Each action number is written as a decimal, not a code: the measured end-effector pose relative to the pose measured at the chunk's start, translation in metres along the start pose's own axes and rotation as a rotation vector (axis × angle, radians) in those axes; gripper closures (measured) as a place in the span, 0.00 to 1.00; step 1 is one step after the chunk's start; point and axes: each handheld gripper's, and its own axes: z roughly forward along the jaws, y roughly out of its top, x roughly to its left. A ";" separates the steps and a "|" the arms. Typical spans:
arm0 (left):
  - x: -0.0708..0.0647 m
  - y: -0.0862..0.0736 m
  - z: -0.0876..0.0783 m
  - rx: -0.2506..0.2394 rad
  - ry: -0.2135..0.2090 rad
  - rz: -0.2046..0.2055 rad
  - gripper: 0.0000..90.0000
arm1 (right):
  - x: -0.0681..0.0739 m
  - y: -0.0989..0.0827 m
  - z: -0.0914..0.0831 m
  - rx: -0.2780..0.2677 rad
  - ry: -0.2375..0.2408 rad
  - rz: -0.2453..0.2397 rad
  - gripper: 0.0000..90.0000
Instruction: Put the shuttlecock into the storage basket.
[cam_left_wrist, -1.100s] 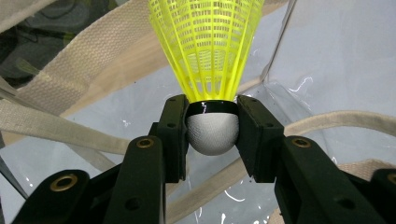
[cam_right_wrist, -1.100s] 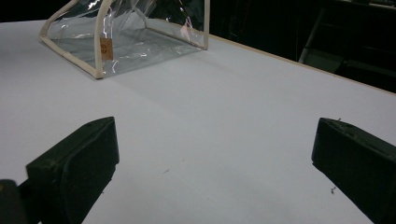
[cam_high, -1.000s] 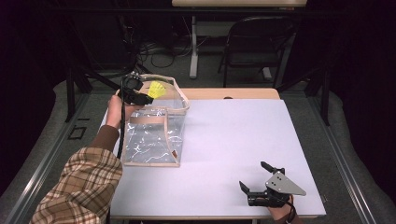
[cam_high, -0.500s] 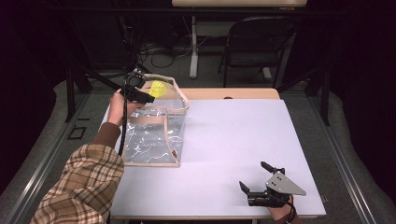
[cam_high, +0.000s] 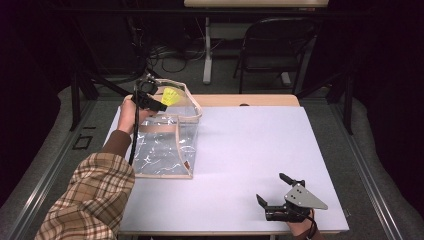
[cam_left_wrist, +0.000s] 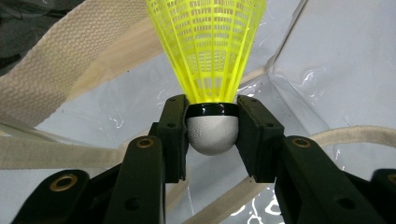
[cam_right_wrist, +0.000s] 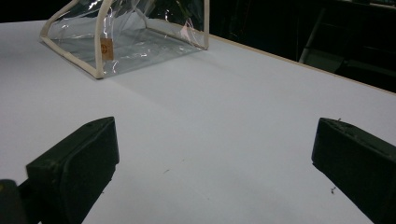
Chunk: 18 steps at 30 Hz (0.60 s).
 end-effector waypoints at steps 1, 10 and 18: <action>0.000 0.000 0.000 -0.001 -0.001 -0.002 0.72 | 0.000 0.000 0.000 0.000 0.000 0.001 0.00; 0.001 0.000 0.004 0.018 -0.015 -0.003 0.71 | 0.000 0.000 0.000 0.001 0.002 0.002 0.00; 0.000 0.000 0.002 0.010 -0.026 0.004 0.64 | 0.000 0.000 0.000 0.000 0.001 0.002 0.00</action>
